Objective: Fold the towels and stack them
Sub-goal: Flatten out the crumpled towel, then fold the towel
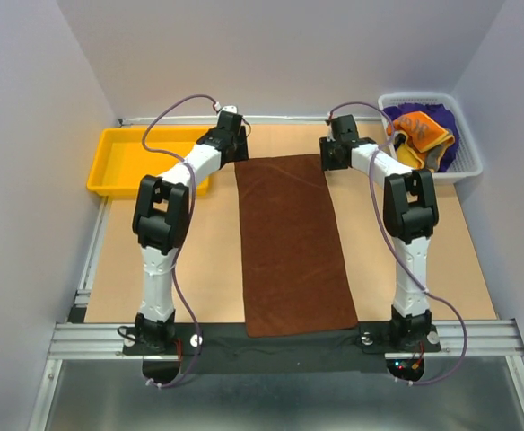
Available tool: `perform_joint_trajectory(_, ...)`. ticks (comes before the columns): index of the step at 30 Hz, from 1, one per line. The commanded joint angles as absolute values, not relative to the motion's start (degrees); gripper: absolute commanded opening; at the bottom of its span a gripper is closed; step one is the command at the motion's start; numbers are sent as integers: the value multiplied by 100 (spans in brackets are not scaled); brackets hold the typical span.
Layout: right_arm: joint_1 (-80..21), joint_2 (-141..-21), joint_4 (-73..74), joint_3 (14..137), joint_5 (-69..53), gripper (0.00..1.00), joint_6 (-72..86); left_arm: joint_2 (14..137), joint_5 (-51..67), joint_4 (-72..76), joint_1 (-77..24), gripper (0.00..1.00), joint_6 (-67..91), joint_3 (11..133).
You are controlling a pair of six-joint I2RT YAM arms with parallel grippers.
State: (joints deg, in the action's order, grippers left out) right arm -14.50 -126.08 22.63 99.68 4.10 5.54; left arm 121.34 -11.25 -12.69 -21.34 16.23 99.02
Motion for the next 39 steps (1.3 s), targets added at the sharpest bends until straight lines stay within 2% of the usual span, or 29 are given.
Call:
perform_joint_trajectory(1, -1371, -13024, 1872, 10739, 202, 43, 264, 12409, -1371, -1239, -2083, 66, 1319, 10519)
perform_joint_trajectory(17, -1362, -13623, 1187, 11197, -210, 47, 70, 13095, -1187, -844, -2066, 66, 1344, 10591)
perform_joint_trajectory(26, -1362, -13878, 1028, 11338, -378, 47, 44, 13342, -1257, -835, -2065, 62, 1345, 10609)
perform_joint_trajectory(30, -1362, -13913, 932, 11320, -439, 48, 44, 13421, -1257, -835, -2065, 57, 1345, 10608)
perform_joint_trajectory(39, -1362, -13650, 572, 11373, -325, 50, 44, 13412, -1230, -817, -2065, 57, 1354, 10512)
